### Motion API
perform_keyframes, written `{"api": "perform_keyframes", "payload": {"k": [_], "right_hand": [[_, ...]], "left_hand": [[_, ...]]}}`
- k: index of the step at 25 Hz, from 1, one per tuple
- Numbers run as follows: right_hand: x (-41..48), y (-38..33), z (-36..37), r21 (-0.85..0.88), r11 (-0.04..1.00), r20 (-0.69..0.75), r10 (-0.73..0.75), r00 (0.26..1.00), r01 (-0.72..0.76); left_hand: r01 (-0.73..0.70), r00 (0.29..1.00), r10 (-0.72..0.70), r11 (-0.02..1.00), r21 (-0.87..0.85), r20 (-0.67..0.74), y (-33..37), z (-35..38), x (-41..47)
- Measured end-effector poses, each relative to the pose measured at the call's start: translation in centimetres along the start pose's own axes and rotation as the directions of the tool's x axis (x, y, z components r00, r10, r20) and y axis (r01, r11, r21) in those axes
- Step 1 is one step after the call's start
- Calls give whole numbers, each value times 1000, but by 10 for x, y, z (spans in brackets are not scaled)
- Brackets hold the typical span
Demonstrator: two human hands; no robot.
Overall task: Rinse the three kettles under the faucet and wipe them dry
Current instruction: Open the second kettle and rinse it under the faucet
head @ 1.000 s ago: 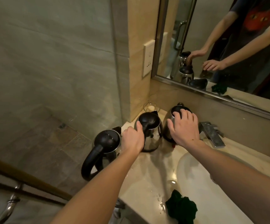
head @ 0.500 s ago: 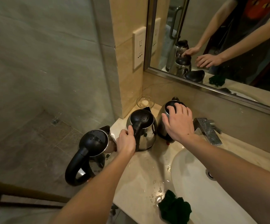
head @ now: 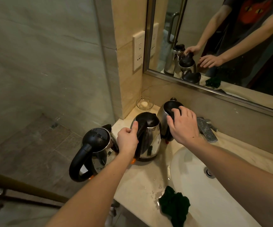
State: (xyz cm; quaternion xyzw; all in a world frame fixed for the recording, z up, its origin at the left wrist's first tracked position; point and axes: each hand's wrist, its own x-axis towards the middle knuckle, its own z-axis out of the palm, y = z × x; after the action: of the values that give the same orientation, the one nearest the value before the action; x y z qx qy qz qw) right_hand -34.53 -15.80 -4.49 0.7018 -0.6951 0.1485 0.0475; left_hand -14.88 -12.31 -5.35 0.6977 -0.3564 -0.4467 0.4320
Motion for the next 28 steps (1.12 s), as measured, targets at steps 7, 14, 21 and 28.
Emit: {"api": "perform_keyframes", "payload": {"k": [7,14,21,28], "right_hand": [[-24,-17,-25,505,782,167,327,930,-366],[-53,-31,-57,742,311,461,407,789,-594],[-86,-33,-84,785,-95,590,416,692,-613],[-125,-13,-92,809,-251,577,512,636,-532]], "left_hand": [[-59,996,62,997,-43,64,19,-26,-39],[-113,981,127,989,-100,145,21,-52,-77],[-138,968,157,984,-108,195,19,-50,-107],[-51,973,2,978,204,233,14,-6,-125]]}}
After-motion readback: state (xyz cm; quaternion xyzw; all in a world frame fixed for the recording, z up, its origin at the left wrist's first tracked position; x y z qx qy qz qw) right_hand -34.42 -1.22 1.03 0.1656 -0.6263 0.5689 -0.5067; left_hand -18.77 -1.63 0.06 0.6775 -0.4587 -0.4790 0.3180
